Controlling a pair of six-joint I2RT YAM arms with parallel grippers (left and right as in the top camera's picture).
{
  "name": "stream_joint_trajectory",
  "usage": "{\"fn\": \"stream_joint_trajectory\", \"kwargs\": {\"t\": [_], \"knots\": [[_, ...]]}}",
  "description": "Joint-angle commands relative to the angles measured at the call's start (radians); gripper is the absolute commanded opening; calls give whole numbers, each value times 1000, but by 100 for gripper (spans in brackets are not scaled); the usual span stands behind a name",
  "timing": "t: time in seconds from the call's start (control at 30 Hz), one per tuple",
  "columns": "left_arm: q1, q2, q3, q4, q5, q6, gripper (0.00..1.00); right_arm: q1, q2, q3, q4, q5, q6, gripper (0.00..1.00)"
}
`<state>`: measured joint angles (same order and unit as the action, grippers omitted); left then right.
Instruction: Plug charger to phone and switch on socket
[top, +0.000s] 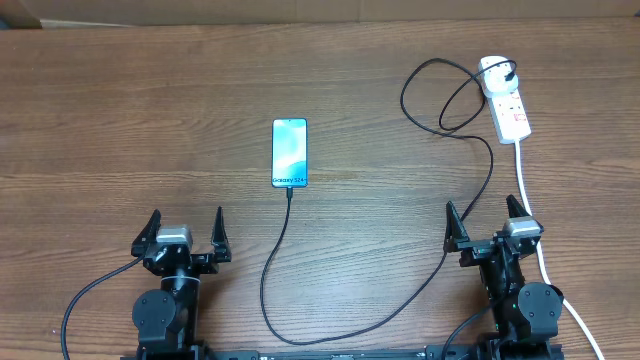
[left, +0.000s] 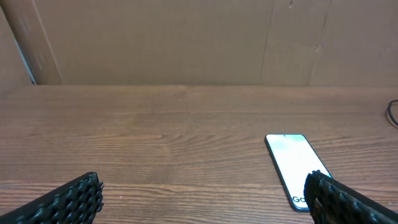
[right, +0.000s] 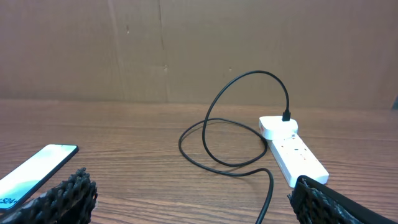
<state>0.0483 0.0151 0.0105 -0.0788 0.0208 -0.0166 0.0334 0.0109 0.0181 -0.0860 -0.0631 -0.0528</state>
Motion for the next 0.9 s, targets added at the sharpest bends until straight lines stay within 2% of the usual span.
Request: {"fn": "stream_joint_trajectory", "kwargs": {"t": [0.0,0.17,0.87], "knots": [[3,-12,-6,-2,-14,10,100,5,-8,-10,5,10,-1,100],[3,-12,-6,-2,-26,-42,100,5,-8,-10,5,10,-1,100],[4,-11,-6,1,-2,-43,100,5,-8,-10,5,10,-1,100]]}}
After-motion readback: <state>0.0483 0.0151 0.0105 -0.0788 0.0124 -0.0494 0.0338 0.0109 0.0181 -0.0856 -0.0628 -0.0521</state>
